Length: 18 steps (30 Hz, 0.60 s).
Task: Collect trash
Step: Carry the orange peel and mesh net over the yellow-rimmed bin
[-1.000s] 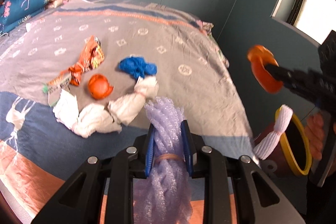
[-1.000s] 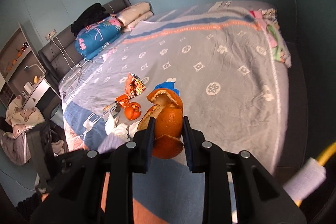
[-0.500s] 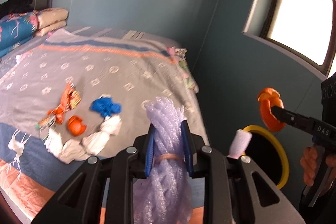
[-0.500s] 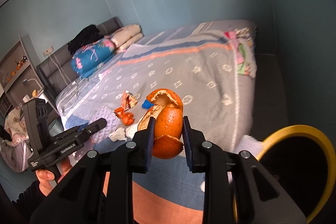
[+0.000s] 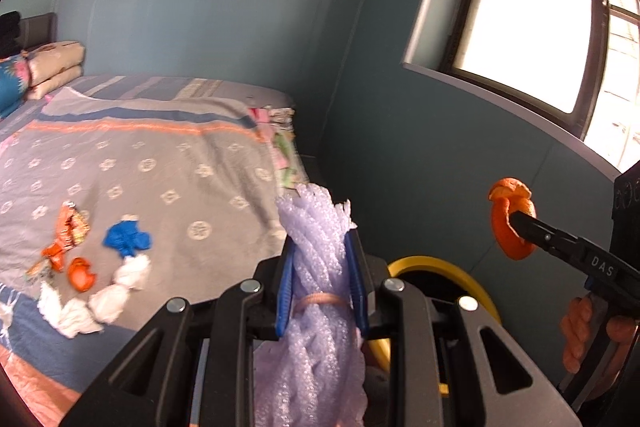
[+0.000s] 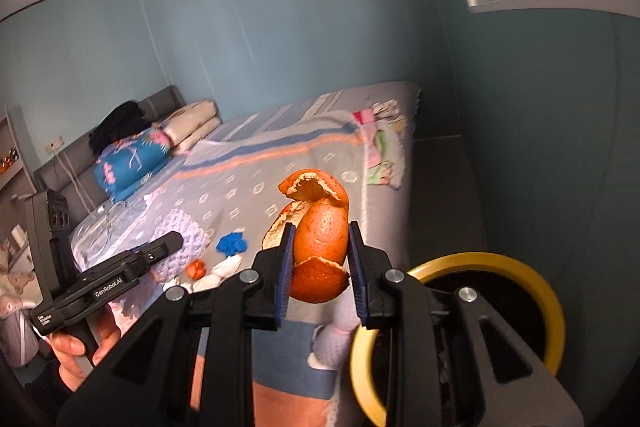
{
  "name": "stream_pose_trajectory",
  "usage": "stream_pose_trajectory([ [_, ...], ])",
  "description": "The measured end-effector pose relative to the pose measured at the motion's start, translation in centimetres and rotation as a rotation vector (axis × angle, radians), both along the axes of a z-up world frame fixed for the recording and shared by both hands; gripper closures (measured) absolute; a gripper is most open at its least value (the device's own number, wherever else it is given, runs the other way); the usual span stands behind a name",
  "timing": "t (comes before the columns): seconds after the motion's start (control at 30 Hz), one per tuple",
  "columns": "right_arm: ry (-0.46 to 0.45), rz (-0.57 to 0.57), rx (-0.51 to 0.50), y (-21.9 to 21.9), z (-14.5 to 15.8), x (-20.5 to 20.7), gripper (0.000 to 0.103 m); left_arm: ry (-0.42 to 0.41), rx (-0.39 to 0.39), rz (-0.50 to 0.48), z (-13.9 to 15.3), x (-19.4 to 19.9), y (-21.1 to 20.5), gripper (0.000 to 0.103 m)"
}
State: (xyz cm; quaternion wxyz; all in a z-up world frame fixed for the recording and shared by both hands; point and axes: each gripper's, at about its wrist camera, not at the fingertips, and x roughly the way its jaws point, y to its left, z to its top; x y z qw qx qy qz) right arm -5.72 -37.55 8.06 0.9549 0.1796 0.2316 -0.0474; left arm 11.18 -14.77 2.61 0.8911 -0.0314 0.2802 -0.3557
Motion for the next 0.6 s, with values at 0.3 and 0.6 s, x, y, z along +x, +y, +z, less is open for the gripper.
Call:
stream_pose_trajectory([
  [0.3, 0.001, -0.145, -0.025, -5.1, -0.7, -2.9, 0.078, 0.017, 0.025, -0.107, -0.8, -1.5, -6.9, 0.080],
  [0.6, 0.032, -0.205, -0.009, -9.4, -2.9, -3.4, 0.078, 0.045, 0.105, -0.196, -3.1, -2.4, -12.9, 0.080],
])
